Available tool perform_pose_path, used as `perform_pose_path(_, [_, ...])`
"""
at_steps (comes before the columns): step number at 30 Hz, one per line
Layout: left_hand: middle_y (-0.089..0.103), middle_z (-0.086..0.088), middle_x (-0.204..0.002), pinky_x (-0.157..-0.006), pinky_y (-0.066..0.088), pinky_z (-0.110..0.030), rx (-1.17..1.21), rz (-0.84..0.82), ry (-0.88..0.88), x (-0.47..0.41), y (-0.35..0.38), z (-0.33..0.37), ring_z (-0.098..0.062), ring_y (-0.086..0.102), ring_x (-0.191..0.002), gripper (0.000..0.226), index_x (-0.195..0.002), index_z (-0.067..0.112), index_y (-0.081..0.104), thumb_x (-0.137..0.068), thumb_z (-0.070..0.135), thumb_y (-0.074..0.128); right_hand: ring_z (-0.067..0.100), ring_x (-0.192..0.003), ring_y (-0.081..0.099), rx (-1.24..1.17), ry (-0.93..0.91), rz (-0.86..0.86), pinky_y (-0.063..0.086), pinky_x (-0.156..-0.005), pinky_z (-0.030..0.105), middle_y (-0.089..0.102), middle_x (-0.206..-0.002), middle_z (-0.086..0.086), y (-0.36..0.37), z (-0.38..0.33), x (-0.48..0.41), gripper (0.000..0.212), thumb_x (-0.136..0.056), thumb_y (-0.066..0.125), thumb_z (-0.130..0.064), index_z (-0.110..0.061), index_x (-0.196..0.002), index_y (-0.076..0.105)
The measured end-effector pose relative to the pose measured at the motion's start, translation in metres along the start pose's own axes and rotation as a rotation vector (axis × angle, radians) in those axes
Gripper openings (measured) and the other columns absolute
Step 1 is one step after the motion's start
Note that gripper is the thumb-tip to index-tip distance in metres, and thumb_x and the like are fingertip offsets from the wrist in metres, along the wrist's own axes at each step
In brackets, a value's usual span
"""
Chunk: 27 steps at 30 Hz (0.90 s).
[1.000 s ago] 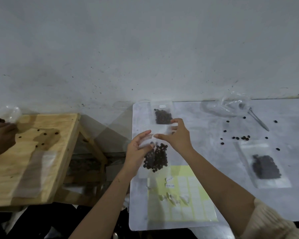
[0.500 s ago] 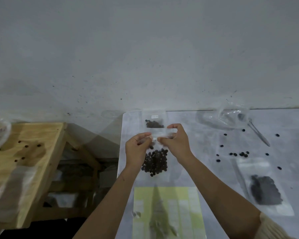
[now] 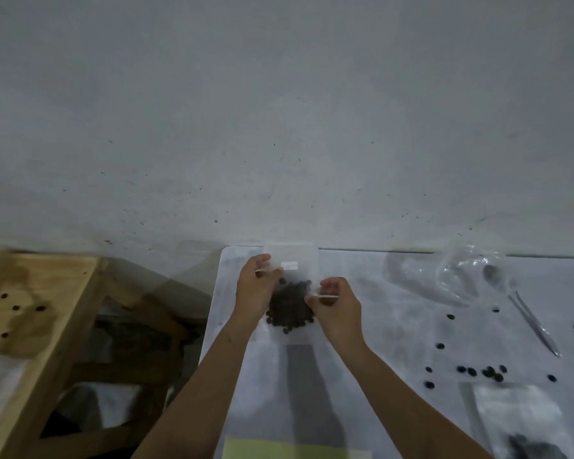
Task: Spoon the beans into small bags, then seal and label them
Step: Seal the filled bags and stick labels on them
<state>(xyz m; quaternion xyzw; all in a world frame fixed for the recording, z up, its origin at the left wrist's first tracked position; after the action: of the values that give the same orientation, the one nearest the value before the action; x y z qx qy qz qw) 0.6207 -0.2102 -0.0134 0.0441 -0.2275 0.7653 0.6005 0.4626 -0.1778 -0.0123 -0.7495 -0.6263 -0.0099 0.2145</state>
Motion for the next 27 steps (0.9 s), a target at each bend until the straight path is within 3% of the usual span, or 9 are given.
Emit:
perform_pose_path(2, [0.044, -0.008, -0.14, -0.105, 0.037, -0.033, -0.169, -0.013, 0.002, -0.009, 0.006, -0.004, -0.023, 0.045, -0.124, 0.051, -0.136, 0.018, 0.04, -0.09, 0.023, 0.061, 0.013, -0.077, 0.058, 0.033, -0.044, 0.034, 0.043, -0.06, 0.003, 0.058, -0.088, 0.0, 0.002, 0.0, -0.01, 0.024, -0.078, 0.071, -0.006, -0.015, -0.093, 0.054])
perform_pose_path(5, [0.037, -0.006, -0.147, -0.108, 0.022, -0.021, -0.363, -0.01, 0.096, -0.016, 0.013, -0.006, -0.021, 0.036, -0.133, 0.057, -0.142, 0.015, 0.034, -0.091, 0.021, 0.059, 0.017, -0.082, 0.057, 0.108, -0.087, 0.052, 0.047, -0.071, 0.01, 0.057, -0.09, 0.002, 0.009, 0.006, -0.018, 0.019, -0.081, 0.067, -0.006, -0.014, -0.093, 0.055])
perform_pose_path(7, [0.032, -0.006, -0.15, -0.107, 0.018, -0.017, -0.351, -0.011, 0.125, -0.019, 0.015, -0.006, -0.02, 0.03, -0.137, 0.058, -0.143, 0.013, 0.033, -0.09, 0.017, 0.059, 0.018, -0.094, 0.055, 0.166, -0.112, 0.048, 0.049, -0.087, 0.023, 0.055, -0.1, 0.0, 0.014, 0.009, -0.02, 0.023, -0.084, 0.065, -0.01, -0.013, -0.105, 0.056])
perform_pose_path(10, [0.024, -0.007, -0.154, -0.108, 0.014, -0.018, -0.439, -0.005, 0.124, -0.024, 0.018, -0.01, -0.02, 0.023, -0.141, 0.056, -0.144, 0.01, 0.031, -0.093, 0.017, 0.054, 0.021, -0.113, 0.047, 0.22, -0.131, 0.015, 0.042, -0.099, 0.029, 0.051, -0.122, 0.005, 0.019, 0.014, -0.023, 0.038, -0.089, 0.06, -0.015, -0.011, -0.126, 0.051])
perform_pose_path(15, [0.02, -0.006, -0.155, -0.111, 0.018, -0.021, -0.504, 0.118, 0.182, -0.013, 0.021, -0.007, -0.02, 0.019, -0.142, 0.048, -0.14, 0.009, 0.037, -0.095, 0.019, 0.051, 0.023, -0.12, 0.043, 0.284, -0.15, -0.036, 0.033, -0.099, 0.02, 0.047, -0.131, 0.008, 0.013, 0.011, -0.022, 0.041, -0.093, 0.053, -0.016, -0.01, -0.133, 0.046])
perform_pose_path(19, [0.031, -0.005, -0.15, -0.105, 0.023, -0.012, -0.365, 0.198, 0.319, 0.022, 0.04, 0.017, -0.019, 0.031, -0.136, 0.037, -0.129, 0.008, 0.052, -0.093, 0.015, 0.055, 0.023, -0.119, 0.047, 0.319, -0.195, 0.02, 0.036, -0.098, 0.021, 0.05, -0.13, 0.009, -0.027, 0.006, -0.01, 0.038, -0.092, 0.054, -0.014, -0.01, -0.129, 0.051])
perform_pose_path(24, [0.05, -0.006, -0.131, -0.1, 0.028, -0.014, -0.286, -0.036, 0.445, 0.084, 0.108, 0.032, -0.02, 0.045, -0.123, 0.031, -0.123, 0.01, 0.055, -0.093, 0.015, 0.055, 0.019, -0.115, 0.051, 0.326, -0.174, 0.261, 0.037, -0.096, 0.02, 0.055, -0.124, 0.007, -0.121, 0.02, 0.028, 0.034, -0.09, 0.059, -0.013, -0.009, -0.123, 0.056])
perform_pose_path(27, [0.051, -0.001, -0.129, -0.1, 0.037, -0.024, -0.334, -0.192, 0.437, 0.129, 0.149, 0.021, -0.018, 0.047, -0.121, 0.035, -0.126, 0.014, 0.052, -0.093, 0.024, 0.054, 0.02, -0.113, 0.051, 0.346, -0.085, 0.398, 0.039, -0.092, 0.02, 0.055, -0.122, 0.008, -0.179, 0.045, 0.063, 0.034, -0.089, 0.06, -0.012, -0.009, -0.122, 0.057])
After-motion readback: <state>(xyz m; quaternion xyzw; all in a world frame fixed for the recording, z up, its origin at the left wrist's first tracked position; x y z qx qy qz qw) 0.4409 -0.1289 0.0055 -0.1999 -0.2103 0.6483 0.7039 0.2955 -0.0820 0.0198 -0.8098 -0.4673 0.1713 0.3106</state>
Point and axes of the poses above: each hand's wrist, its own x-axis away from the middle knuckle, its own y-axis out of the palm, z = x × y, the point moved 4 cm from there along -x, towards the middle knuckle
